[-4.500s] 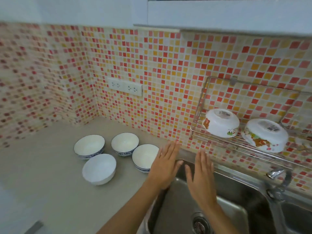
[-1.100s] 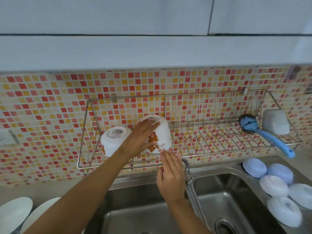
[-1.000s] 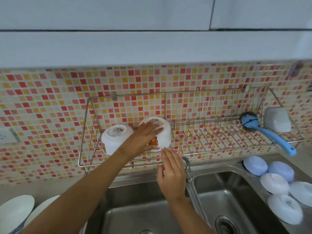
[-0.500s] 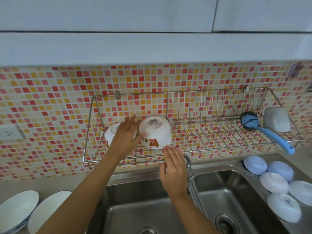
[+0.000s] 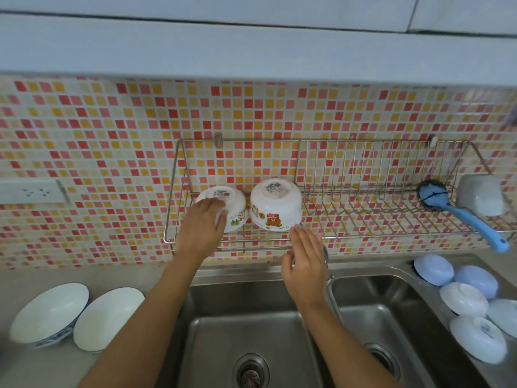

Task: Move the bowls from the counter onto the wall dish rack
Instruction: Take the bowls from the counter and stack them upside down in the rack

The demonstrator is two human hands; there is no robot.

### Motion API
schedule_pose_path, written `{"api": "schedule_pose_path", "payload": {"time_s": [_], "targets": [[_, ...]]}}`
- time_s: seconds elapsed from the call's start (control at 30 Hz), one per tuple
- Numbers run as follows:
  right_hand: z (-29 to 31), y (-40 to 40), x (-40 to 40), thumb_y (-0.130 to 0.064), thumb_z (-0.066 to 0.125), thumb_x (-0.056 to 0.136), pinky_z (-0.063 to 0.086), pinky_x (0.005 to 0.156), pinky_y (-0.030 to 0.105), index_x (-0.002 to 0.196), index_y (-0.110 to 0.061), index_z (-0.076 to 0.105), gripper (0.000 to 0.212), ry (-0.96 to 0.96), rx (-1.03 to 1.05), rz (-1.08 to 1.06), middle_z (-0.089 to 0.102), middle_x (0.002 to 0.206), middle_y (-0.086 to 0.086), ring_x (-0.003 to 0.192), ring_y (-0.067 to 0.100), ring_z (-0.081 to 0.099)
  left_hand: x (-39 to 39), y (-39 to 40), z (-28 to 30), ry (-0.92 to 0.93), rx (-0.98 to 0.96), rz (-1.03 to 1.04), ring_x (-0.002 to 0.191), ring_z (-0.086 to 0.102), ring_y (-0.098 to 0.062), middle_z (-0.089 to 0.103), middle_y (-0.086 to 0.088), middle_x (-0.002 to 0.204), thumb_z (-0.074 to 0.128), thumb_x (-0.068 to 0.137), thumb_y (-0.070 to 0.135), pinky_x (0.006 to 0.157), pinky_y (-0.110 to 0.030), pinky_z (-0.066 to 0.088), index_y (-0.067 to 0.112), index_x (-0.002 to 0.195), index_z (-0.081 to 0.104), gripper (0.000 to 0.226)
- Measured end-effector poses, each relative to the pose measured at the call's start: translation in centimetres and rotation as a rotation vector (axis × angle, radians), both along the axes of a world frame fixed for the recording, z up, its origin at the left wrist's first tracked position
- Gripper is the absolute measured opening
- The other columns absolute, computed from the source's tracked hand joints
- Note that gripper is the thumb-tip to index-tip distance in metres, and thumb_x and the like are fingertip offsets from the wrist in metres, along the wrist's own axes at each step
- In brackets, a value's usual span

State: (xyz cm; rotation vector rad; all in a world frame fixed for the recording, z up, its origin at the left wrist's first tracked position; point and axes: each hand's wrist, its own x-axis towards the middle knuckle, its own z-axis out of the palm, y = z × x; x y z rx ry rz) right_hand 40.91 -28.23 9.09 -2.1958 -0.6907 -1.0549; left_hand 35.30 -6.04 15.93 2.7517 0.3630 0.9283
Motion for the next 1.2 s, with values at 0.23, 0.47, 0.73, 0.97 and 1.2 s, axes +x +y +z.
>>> {"api": "schedule_pose_path", "payload": {"time_s": [0.23, 0.47, 0.73, 0.97, 1.2], "targets": [[-0.2, -0.3, -1.2, -0.019, 0.055, 0.090, 0.019, 0.119, 0.042, 0.144, -0.005, 0.038, 0.059, 0.172, -0.123, -0.066, 0.037, 0.152, 0.011, 0.145, 0.026, 0.025, -2.8, -1.7, -3.1, 0.129, 0.164, 0.084, 0.143, 0.027, -0.025, 0.040, -0.004, 0.150, 0.013, 0.100, 0.045, 0.120, -0.045, 0.005, 0.020, 0.142, 0.042, 0.057], [-2.7, 3.1, -5.7, -0.026, 0.059, 0.089, 0.021, 0.115, 0.047, 0.154, -0.017, 0.012, 0.081, 0.360, -0.056, 0.044, -0.001, 0.163, 0.005, 0.149, 0.028, 0.002, -10.5, -0.3, -8.3, 0.173, 0.077, 0.019, 0.147, -0.008, -0.025, -0.001, -0.004, 0.161, 0.023, 0.101, 0.038, 0.118, -0.044, -0.004, 0.025, 0.151, -0.004, 0.058], [-13.1, 12.2, -17.8, -0.023, 0.064, 0.088, 0.031, 0.110, 0.040, 0.150, -0.025, 0.026, 0.073, 0.849, -0.225, 0.389, 0.012, 0.161, 0.008, 0.144, 0.033, 0.026, -22.5, 7.9, -17.1, 0.473, -0.236, 0.327, 0.147, 0.001, -0.037, -0.004, -0.006, 0.158, -0.006, 0.088, 0.062, 0.117, -0.049, 0.007, 0.015, 0.152, 0.008, 0.080], [-12.6, 21.0, -21.5, -0.038, 0.053, 0.095, 0.019, 0.116, 0.036, 0.150, -0.019, 0.025, 0.065, 1.014, -0.241, 0.480, 0.014, 0.161, 0.006, 0.148, 0.022, 0.014, -26.2, 13.8, -18.7, 0.486, -0.380, 0.388, 0.147, 0.002, -0.034, -0.003, -0.012, 0.161, 0.013, 0.093, 0.056, 0.118, -0.043, 0.009, 0.014, 0.152, 0.011, 0.072], [-12.5, 28.2, -21.0, -0.032, 0.063, 0.089, 0.042, 0.104, 0.039, 0.142, -0.016, 0.037, 0.061, 1.198, 0.011, 0.364, 0.050, 0.140, 0.008, 0.126, 0.027, 0.049, -26.8, 16.4, -21.8, 0.448, -0.505, 0.248, 0.148, 0.006, -0.026, 0.003, -0.009, 0.161, 0.035, 0.100, 0.039, 0.119, -0.037, 0.015, 0.014, 0.148, 0.024, 0.055]]}}
